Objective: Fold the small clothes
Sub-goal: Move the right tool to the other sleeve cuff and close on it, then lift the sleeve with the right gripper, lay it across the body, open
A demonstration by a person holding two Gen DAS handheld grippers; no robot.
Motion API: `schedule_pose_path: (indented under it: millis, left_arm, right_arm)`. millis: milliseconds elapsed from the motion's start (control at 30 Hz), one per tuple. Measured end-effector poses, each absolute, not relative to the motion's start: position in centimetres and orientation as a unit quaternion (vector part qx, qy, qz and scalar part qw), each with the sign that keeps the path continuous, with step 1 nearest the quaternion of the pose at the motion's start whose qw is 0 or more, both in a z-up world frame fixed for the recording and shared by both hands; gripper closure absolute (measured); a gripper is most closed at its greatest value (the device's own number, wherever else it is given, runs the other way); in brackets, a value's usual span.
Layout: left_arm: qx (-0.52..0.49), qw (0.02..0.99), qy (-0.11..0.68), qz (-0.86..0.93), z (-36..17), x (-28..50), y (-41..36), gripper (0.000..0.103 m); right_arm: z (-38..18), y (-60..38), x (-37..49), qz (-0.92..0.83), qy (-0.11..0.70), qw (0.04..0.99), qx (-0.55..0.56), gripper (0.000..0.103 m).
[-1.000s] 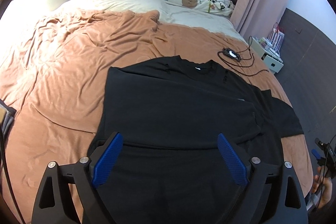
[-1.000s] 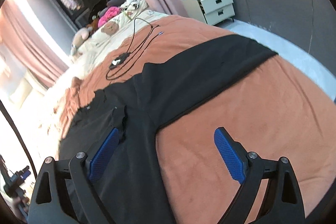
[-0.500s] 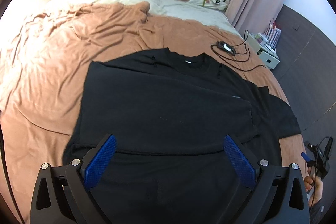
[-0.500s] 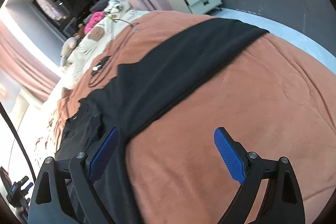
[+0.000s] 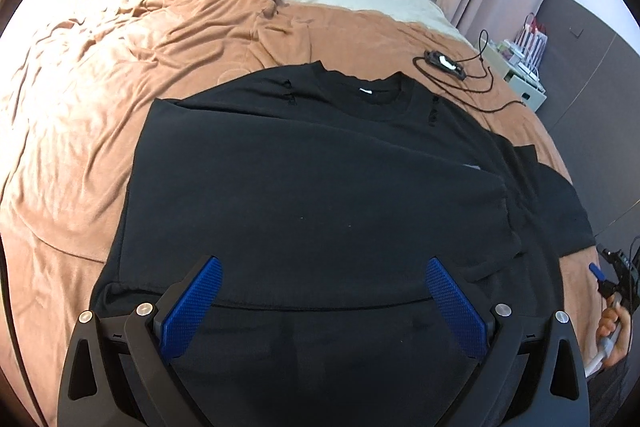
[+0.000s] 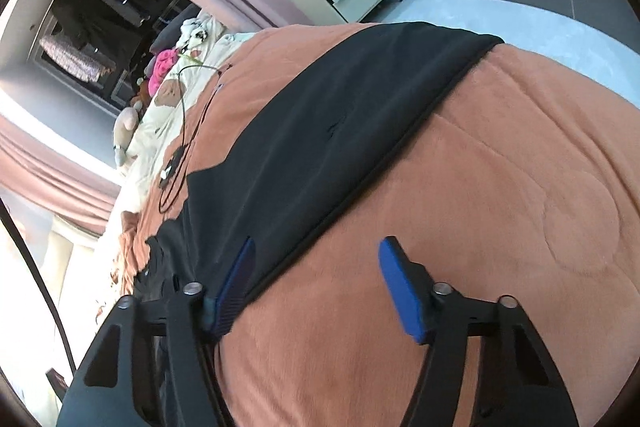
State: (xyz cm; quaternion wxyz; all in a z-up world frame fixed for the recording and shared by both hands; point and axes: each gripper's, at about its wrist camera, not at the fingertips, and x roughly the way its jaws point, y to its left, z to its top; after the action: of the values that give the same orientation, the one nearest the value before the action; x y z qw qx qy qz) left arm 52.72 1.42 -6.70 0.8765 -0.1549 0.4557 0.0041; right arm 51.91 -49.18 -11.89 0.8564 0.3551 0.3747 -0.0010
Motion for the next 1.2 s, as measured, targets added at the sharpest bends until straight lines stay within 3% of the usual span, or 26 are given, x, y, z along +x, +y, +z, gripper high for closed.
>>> schedule_pose_path:
  millis: [133,600,667,733,900,1200]
  left_arm:
    - [-0.151,0.874,0.462,0.009,-7.5,53.2,1.4,0.0]
    - [-0.158,0.873,0.461,0.027,-7.4,52.8,4.6,0.0]
    - [-0.158,0.875,0.456,0.029,-7.1,52.5,5.4,0.0]
    - [-0.157,0.876,0.454,0.028,-7.0,52.2,6.0,0.0]
    - [-0.159,0.875,0.455,0.035,-7.3,52.0,7.6,0.0]
    - [-0.181,0.874,0.45,0.033,-7.5,50.9,9.1,0.0]
  right_arm:
    - [-12.9,-50.1,53.8,-0.015,0.381,0.849,0.366,0.056]
    - [-14.9,-51.9,56.3,-0.077,0.327,0.828,0.448,0.059]
    - [-15.0,-52.0,56.4,-0.068,0.315,0.832,0.452,0.072]
    - [-15.4,-51.9,55.6,-0.058,0.316,0.836,0.445,0.093]
    - [-12.9,-51.0,53.8,-0.011,0.289,0.868,0.403,0.099]
    - [-5.4,-45.4,51.9,0.038,0.256,0.908,0.33,0.1]
